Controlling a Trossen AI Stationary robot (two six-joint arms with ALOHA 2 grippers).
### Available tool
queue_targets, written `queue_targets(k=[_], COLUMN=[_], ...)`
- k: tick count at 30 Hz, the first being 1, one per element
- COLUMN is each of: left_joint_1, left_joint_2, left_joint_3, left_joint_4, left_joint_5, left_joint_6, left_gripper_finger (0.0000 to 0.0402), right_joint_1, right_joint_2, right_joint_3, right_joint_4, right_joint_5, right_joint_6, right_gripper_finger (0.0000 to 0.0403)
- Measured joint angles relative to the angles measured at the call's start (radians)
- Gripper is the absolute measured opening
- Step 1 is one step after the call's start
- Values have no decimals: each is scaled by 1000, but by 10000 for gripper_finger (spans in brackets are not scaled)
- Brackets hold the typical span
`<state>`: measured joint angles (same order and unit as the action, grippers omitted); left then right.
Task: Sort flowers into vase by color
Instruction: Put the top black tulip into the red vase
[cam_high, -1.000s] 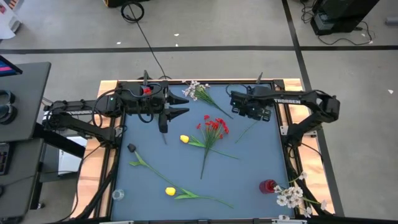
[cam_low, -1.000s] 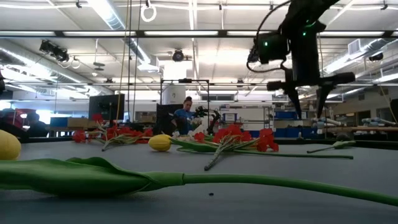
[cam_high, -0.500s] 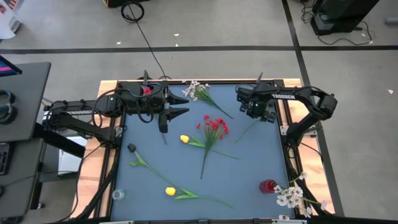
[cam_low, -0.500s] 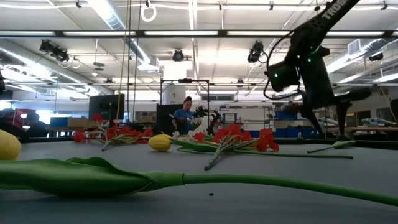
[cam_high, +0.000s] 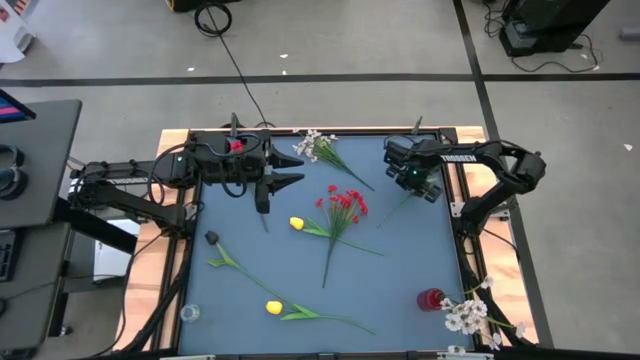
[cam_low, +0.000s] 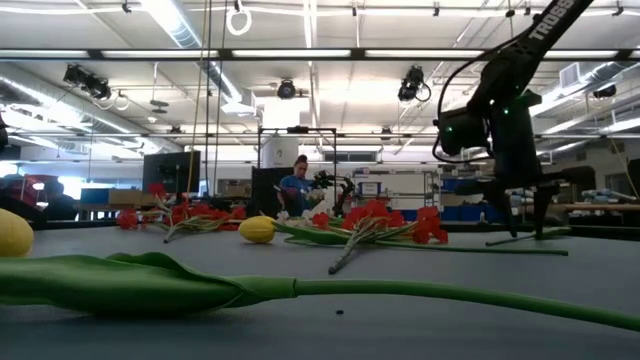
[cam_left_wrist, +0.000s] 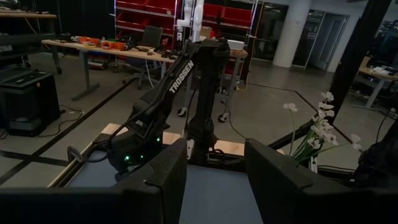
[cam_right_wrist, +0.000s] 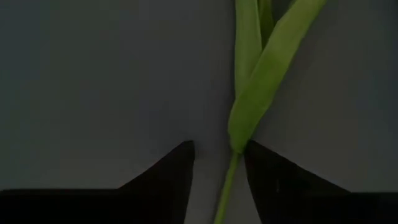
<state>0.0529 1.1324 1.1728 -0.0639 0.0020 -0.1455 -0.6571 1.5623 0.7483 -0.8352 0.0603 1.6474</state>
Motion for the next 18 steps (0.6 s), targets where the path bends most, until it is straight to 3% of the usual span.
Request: queue_targets(k=[11,18], left_joint_1=[0,0], left_joint_2=[0,0], left_joint_3=[0,0], left_joint_4=[0,0], left_joint_5=[0,0], left_joint_6=[0,0], left_gripper_finger=[167,167], right_joint_1=[1,35], right_joint_2=[2,3], right_joint_3=[-1,23], right_joint_4=[15,9], right_joint_5=[47,70], right_joint_6=[-76,-117], right_gripper_finger=[16,9])
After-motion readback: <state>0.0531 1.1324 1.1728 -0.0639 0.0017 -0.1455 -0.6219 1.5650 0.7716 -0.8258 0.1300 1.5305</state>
